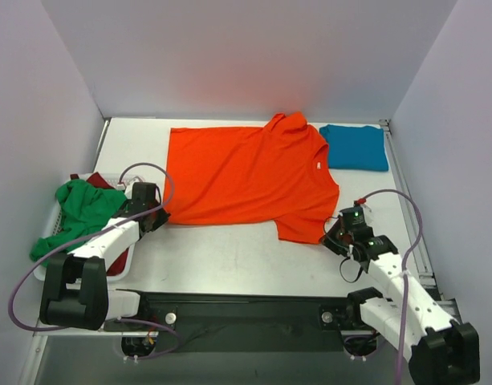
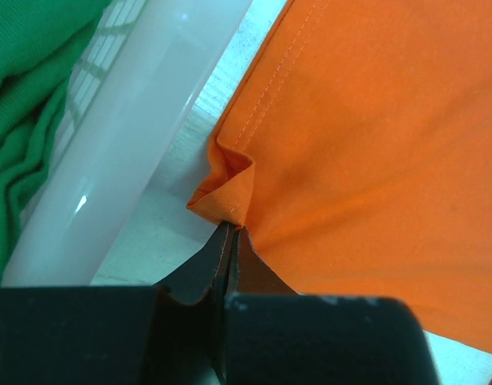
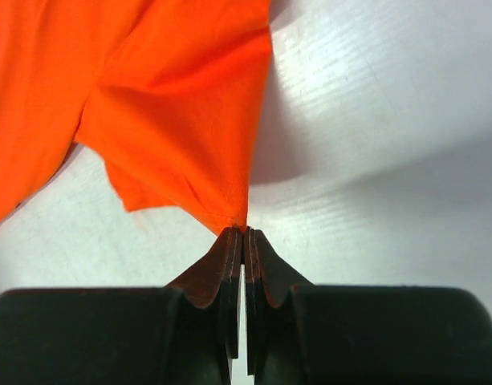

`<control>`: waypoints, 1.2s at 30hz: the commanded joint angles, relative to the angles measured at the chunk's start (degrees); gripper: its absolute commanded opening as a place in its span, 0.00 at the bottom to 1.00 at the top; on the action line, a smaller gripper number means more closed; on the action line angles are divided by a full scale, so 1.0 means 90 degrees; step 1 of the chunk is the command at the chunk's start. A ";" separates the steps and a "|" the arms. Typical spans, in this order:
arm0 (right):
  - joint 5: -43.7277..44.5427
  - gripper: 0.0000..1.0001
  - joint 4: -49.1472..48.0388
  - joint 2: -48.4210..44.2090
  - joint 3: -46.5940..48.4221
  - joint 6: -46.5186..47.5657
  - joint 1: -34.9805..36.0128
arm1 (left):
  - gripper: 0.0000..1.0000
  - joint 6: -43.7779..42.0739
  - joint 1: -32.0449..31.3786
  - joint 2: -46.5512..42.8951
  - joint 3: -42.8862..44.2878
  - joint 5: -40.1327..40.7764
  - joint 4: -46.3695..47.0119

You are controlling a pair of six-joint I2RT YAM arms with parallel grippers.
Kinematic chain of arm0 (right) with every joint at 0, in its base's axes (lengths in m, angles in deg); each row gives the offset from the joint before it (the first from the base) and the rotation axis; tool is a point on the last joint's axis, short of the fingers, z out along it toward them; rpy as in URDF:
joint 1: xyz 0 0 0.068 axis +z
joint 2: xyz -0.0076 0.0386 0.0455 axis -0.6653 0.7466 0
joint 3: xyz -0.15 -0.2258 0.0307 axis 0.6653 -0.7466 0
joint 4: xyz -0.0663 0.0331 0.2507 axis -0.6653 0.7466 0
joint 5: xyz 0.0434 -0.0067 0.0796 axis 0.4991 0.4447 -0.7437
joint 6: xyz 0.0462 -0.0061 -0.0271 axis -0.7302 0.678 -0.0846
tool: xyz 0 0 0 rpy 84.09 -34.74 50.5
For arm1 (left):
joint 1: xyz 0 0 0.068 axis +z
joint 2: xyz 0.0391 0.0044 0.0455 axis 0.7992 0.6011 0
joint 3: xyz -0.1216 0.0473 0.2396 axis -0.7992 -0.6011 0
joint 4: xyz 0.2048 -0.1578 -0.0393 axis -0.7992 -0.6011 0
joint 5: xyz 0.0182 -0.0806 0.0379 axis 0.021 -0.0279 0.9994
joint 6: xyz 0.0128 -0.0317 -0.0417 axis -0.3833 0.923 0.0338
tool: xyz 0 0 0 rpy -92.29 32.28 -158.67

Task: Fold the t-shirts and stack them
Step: Flatten out the tshirt

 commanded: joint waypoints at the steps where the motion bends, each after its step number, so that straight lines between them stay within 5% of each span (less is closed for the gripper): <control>1: -0.0241 0.00 0.1184 -0.0778 -0.0179 -0.0182 0.0078 | 0.00 -0.0097 -0.0035 -0.0204 -0.0094 0.0117 0.0245; 12: -0.0203 0.00 0.2934 -0.2721 0.0045 -0.0407 0.0176 | 0.00 -0.0137 -0.0055 -0.0633 -0.0221 0.0273 -0.0106; 18: -0.0330 0.00 0.3248 -0.3055 0.0104 -0.0427 0.0234 | 0.08 -0.0244 -0.0103 -0.1014 -0.0407 0.0273 -0.0146; 21: -0.0505 0.04 0.2946 -0.2773 -0.0003 -0.0339 0.0293 | 0.17 -0.0234 -0.0133 -0.0956 -0.0417 0.0224 -0.0097; 27: -0.0127 0.41 0.2535 -0.2069 0.0279 -0.0280 0.0596 | 0.49 -0.0088 -0.0308 -0.1219 -0.0427 0.0438 -0.0301; 32: 0.1288 0.43 0.2535 -0.1436 0.0757 -0.0222 0.0392 | 0.50 0.0156 -0.0571 -0.1356 -0.0417 0.0809 -0.0555; 36: 0.0904 0.39 0.1806 -0.0324 0.0983 0.0236 -0.0593 | 0.46 0.0371 -0.0747 -0.1356 -0.0524 0.1132 -0.0780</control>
